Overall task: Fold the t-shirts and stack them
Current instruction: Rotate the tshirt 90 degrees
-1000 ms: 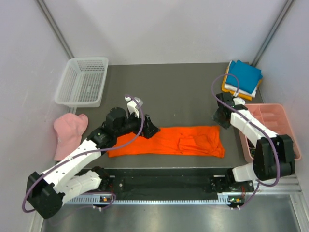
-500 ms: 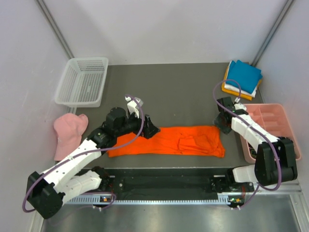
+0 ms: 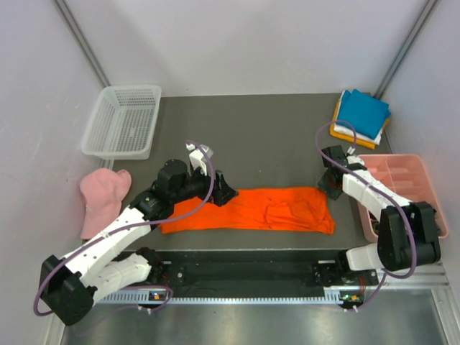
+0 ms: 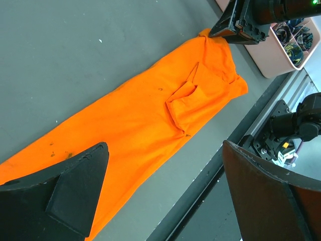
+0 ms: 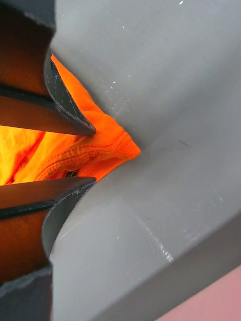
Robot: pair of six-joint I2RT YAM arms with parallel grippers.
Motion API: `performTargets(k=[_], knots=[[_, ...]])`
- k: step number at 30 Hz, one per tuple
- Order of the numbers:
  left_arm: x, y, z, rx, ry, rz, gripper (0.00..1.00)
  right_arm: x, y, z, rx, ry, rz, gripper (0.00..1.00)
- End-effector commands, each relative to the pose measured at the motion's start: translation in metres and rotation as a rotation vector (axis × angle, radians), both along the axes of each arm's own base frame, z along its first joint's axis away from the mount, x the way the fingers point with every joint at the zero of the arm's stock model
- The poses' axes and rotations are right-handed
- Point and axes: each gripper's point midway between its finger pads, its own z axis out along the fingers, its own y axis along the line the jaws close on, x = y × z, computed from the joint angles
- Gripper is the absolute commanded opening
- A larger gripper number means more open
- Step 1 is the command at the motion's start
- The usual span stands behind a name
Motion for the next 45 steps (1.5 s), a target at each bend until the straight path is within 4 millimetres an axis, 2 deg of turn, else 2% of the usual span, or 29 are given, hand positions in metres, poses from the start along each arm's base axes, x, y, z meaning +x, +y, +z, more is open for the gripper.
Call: performTargets(k=[1,8,11,12,15,18,21,27,28,29,30,31,33,34,39,41,42,43,45], knots=[[0.003,0.0,0.011,-0.018,-0.039,0.001,0.99,0.01,0.003,0.001,0.02,-0.028,-0.007,0.38],[0.003,0.002,0.01,-0.014,-0.04,0.009,0.99,0.011,0.004,-0.005,0.026,-0.018,-0.004,0.33],[0.003,0.002,0.011,-0.014,-0.042,0.012,0.99,0.012,0.005,-0.006,0.027,-0.019,-0.002,0.23],[0.003,0.003,0.01,-0.013,-0.042,0.012,0.99,0.013,0.005,-0.007,0.026,-0.021,0.0,0.14],[0.004,0.003,0.01,-0.011,-0.042,0.015,0.99,0.015,0.006,-0.008,0.027,-0.023,0.003,0.0],[0.004,0.003,0.01,-0.009,-0.041,0.017,0.99,0.018,0.007,-0.008,0.03,-0.027,0.01,0.0],[0.006,0.007,0.009,0.004,-0.038,0.035,0.99,0.028,0.009,-0.006,0.034,-0.055,0.019,0.0],[0.006,0.009,0.011,0.011,-0.04,0.051,0.99,0.071,0.016,0.003,0.018,-0.101,0.074,0.0],[0.007,0.009,0.012,0.01,-0.04,0.051,0.99,0.084,0.017,0.011,0.01,-0.124,0.092,0.0],[0.007,0.009,0.013,0.009,-0.041,0.053,0.99,0.09,0.017,0.004,0.0,-0.104,0.095,0.0],[0.008,0.009,0.012,0.011,-0.039,0.053,0.99,0.095,0.018,0.004,-0.004,-0.101,0.101,0.0],[0.008,0.009,0.014,0.009,-0.041,0.054,0.99,0.109,0.019,0.013,-0.012,-0.124,0.108,0.0],[0.01,0.009,0.015,0.01,-0.041,0.06,0.99,0.118,0.019,0.007,-0.024,-0.109,0.112,0.0],[0.01,0.009,0.014,0.011,-0.04,0.06,0.99,0.129,0.02,0.014,-0.03,-0.126,0.117,0.0],[0.011,0.011,0.015,0.018,-0.04,0.071,0.99,0.151,0.022,0.009,-0.046,-0.141,0.138,0.0],[0.012,0.012,0.015,0.02,-0.041,0.078,0.99,0.165,0.025,0.014,-0.05,-0.156,0.16,0.0],[0.012,0.012,0.014,0.023,-0.039,0.08,0.99,0.169,0.026,0.004,-0.057,-0.136,0.168,0.0],[0.013,0.013,0.015,0.022,-0.041,0.083,0.99,0.182,0.028,0.012,-0.062,-0.156,0.182,0.0],[0.014,0.013,0.015,0.024,-0.04,0.089,0.99,0.193,0.03,0.01,-0.065,-0.153,0.203,0.0]])
